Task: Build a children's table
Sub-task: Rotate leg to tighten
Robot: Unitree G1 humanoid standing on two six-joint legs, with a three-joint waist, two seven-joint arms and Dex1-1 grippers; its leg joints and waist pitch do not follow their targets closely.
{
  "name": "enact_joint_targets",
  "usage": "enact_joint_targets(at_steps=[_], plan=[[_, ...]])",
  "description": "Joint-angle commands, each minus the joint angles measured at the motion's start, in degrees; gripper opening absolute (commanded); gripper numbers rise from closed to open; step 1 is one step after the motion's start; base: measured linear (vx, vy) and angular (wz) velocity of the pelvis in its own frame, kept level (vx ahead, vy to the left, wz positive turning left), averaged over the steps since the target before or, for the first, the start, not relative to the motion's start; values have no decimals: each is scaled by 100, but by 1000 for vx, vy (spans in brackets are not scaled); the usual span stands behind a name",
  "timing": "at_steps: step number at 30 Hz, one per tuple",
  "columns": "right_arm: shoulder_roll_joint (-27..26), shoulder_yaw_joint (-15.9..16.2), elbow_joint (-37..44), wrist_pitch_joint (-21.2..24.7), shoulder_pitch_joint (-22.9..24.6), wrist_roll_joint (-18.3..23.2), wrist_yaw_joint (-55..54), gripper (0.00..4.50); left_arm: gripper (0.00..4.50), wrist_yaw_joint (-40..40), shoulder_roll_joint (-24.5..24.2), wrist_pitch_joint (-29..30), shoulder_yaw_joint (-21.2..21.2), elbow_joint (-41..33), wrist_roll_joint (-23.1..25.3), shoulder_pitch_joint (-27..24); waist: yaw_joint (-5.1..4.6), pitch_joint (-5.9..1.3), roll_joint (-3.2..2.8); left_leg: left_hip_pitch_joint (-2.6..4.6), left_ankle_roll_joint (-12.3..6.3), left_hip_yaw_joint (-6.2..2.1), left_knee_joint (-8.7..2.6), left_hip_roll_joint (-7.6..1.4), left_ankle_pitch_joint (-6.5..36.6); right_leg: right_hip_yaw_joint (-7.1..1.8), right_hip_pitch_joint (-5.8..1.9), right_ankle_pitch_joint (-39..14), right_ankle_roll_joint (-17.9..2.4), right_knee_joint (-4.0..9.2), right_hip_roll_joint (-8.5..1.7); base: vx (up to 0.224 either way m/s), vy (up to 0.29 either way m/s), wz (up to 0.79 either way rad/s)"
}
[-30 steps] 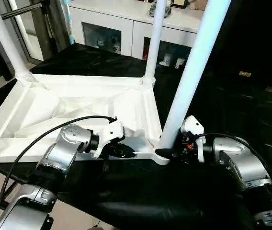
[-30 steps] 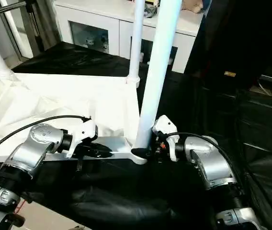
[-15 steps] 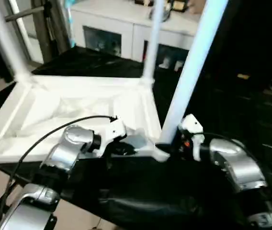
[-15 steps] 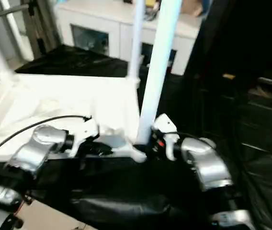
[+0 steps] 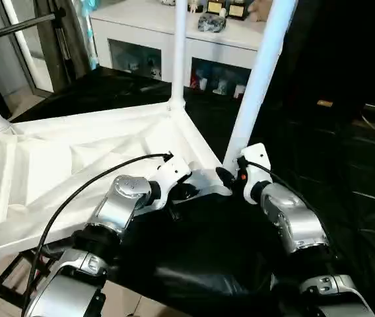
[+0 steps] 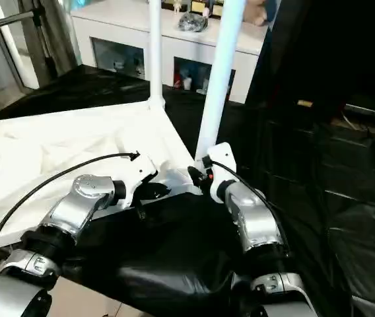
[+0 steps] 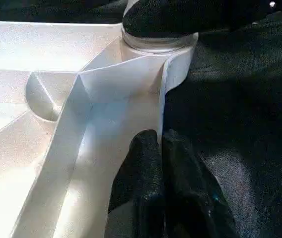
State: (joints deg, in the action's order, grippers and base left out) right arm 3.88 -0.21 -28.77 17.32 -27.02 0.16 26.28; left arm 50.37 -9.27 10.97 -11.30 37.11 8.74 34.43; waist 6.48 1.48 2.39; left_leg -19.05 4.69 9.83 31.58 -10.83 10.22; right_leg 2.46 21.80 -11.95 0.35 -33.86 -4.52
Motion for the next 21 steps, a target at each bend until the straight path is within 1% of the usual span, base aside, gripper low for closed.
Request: enact_joint_targets(at_steps=[1, 2, 3, 4, 5, 6, 7, 8, 9, 10, 11, 12, 13, 14, 15, 16, 17, 18, 19, 20, 21], plan=[[-450, 986, -216, 109, 307, 164, 1198, 314, 0, 79, 422, -355, -201, -311, -290, 217, -2, -123, -28, 14, 100, -129, -493, -230, 2459, -238, -32, -2644, -534, 579, -419, 0, 0, 0], [-404, 1018, -180, 77, 323, 171, 1284, 314, 0, 154, 391, -362, -216, -340, -304, 201, 2, -128, -14, 14, 82, -123, -489, -230, 2467, -236, -37, -2635, -525, 583, -416, 0, 0, 0], [-203, 1158, -23, -68, 394, 203, 1664, 314, 0, 480, 253, -388, -281, -470, -363, 127, 9, -139, -7, -7, 51, -128, -489, -238, 2386, -239, -62, -2527, -540, 568, -427, 0, 0, 0], [26, 1288, 138, -221, 465, 248, 2070, 314, 0, 867, 98, -504, -350, -596, -442, 49, 22, -151, -14, -29, 12, -115, -482, -256, 2244, -250, -83, -2257, -585, 543, -430, 0, 0, 0], [189, 1347, 237, -321, 505, 285, 2335, 314, 0, 1118, -9, -499, -385, -686, -505, -1, 18, -163, -17, -43, -9, -100, -472, -261, 2053, -247, -101, -1812, -703, 490, -402, 0, 0, 0], [189, 1347, 237, -321, 505, 285, 2335, 314, 0, 1118, -9, -499, -385, -686, -505, -1, 22, -162, -10, -41, -26, -95, -464, -257, 1987, -242, -105, -1643, -764, 471, -391, 61, -13, 2], [409, 1387, 288, -445, 524, 263, 2611, 314, 0, 1503, -165, -612, -434, -806, -606, -71, 22, -172, 7, -41, -85, -69, -439, -245, 1854, -244, -116, -1365, -887, 441, -384, 61, -13, 2], [446, 1373, 273, -484, 518, 253, 2647, 314, 0, 1591, -202, -612, -442, -844, -635, -88, 27, -183, 5, -46, -113, -68, -426, -244, 1767, -239, -133, -1228, -951, 416, -387, 68, -23, 3], [533, 1324, 212, -532, 483, 225, 2706, 314, 0, 1786, -291, -619, -455, -937, -704, -129, 24, -209, 10, -46, -181, -44, -393, -237, 1502, -238, -155, -884, -1059, 380, -390, 73, -28, 3], [569, 1289, 174, -536, 460, 208, 2727, 314, 0, 1870, -331, -615, -456, -981, -735, -147, 25, -234, 13, -57, -251, -23, -358, -220, 1096, -230, -182, -310, -1186, 317, -369, 73, -28, 3], [578, 1278, 163, -539, 452, 204, 2733, 314, 0, 1893, -343, -613, -456, -992, -743, -151, 28, -243, 10, -56, -296, -16, -343, -221, 914, -227, -190, -6, -1257, 285, -367, 69, -24, 2], [608, 1238, 124, -561, 424, 194, 2751, 314, 0, 1972, -388, -606, -457, -1026, -767, -166, 28, -252, 17, -77, -402, -9, -307, -198, 628, -217, -217, 511, -1358, 227, -342, 0, 0, 0], [698, 1191, 142, -578, 405, 216, 2952, 314, 0, 2111, -480, -620, -442, -1071, -784, -193, 29, -273, 3, -85, -482, -14, -289, -203, 390, -195, -235, 831, -1434, 194, -335, 0, 0, 0], [782, 1207, 248, -570, 436, 275, 3168, 314, 0, 2195, -536, -637, -426, -1097, -806, -215, 39, -286, 5, -84, -557, -6, -257, -204, 241, -179, -241, 1064, -1505, 166, -317, 0, 0, 0], [798, 1213, 275, -568, 446, 288, 3210, 314, 0, 2210, -544, -640, -422, -1102, -811, -219, 47, -294, 7, -93, -597, -1, -236, -203, 143, -182, -254, 1235, -1545, 143, -315, 0, 0, 0], [845, 1229, 354, -525, 477, 341, 3351, 314, 0, 2263, -578, -624, -415, -1131, -830, -235, 50, -290, 7, -112, -664, 4, -215, -204, 17, -173, -243, 1481, -1608, 115, -298, 0, 0, 0], [944, 1284, 510, -455, 542, 423, 3601, 314, 0, 2346, -638, -599, -402, -1179, -864, -261, 55, -262, 3, -118, -687, 11, -217, -215, 153, -162, -226, 1314, -1633, 132, -304, 0, 0, 0], [944, 1284, 510, -455, 542, 423, 3601, 314, 0, 2346, -638, -599, -402, -1179, -864, -261, 67, -251, -7, -114, -673, 3, -228, -227, 281, -156, -231, 1109, -1617, 146, -315, 0, 0, 0], [1027, 1350, 597, -432, 583, 470, 3760, 314, 0, 2395, -675, -590, -395, -1209, -888, -278, 73, -242, -13, -103, -612, 4, -245, -253, 516, -157, -222, 728, -1574, 172, -332, 0, 0, 0], [1091, 1402, 664, -428, 621, 497, 3874, 314, 0, 2421, -697, -588, -389, -1225, -901, -289, 81, -241, -13, -92, -569, 5, -250, -257, 623, -159, -220, 555, -1558, 183, -339, 0, 0, 0], [1157, 1457, 728, -438, 664, 514, 3985, 314, 0, 2452, -718, -590, -381, -1239, -912, -300, 83, -224, -9, -83, -490, 7, -273, -266, 824, -165, -207, 213, -1510, 215, -336, 0, 0, 0]])
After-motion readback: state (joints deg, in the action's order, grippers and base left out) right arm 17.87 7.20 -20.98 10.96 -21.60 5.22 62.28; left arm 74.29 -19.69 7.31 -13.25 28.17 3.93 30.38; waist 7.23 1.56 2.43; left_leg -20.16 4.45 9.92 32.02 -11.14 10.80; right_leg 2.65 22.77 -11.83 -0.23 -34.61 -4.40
